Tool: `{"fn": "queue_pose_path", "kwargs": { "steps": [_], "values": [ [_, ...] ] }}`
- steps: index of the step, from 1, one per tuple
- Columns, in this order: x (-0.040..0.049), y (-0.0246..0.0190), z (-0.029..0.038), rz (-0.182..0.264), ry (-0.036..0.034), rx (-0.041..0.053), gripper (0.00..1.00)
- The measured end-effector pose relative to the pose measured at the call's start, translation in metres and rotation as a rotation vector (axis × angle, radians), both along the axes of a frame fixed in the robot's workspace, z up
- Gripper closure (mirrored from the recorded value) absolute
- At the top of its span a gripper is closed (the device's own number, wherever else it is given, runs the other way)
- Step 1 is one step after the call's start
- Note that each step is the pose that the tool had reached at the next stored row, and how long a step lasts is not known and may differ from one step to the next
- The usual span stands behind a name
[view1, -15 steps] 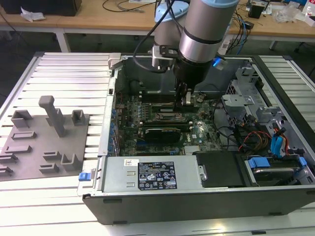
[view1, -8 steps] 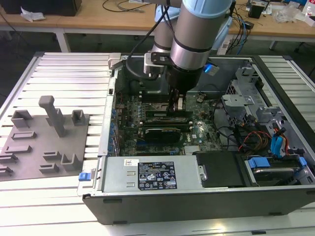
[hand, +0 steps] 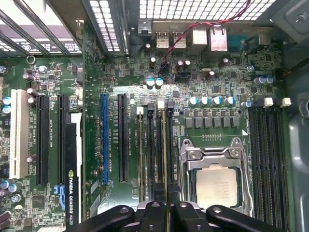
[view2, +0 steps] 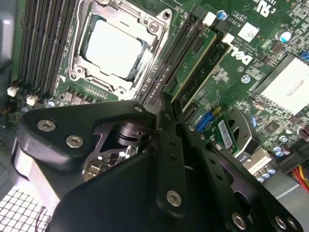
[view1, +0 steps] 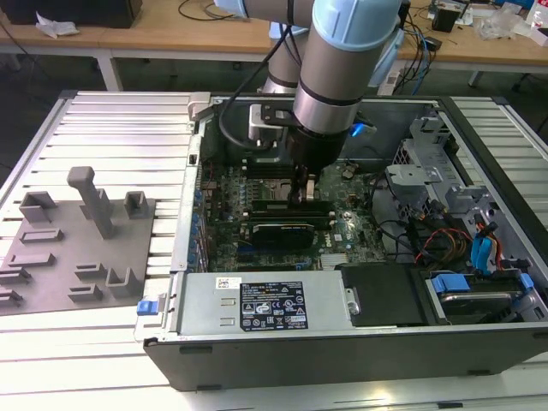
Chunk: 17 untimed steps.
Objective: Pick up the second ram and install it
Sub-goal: 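Insert the second ram into the second slot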
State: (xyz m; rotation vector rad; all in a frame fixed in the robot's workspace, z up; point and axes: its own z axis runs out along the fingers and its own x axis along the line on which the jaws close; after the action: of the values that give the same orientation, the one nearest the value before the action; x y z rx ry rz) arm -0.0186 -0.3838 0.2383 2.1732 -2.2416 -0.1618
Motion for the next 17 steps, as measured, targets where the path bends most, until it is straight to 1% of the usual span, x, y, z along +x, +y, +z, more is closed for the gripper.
{"fn": "queue_pose_path", "kwargs": {
  "steps": [4,8,11,17],
  "values": [
    [-0.0002,-0.0001,-0.0036,-0.011,0.0001,-0.0001,0.87],
    [-0.0011,0.0,-0.0057,-0.011,0.0,0.0,0.87],
    [-0.0012,-0.0001,-0.0089,-0.011,0.0002,-0.0001,0.87],
    [-0.0012,-0.0001,-0.0095,-0.009,0.0,-0.0001,0.87]
  ]
}}
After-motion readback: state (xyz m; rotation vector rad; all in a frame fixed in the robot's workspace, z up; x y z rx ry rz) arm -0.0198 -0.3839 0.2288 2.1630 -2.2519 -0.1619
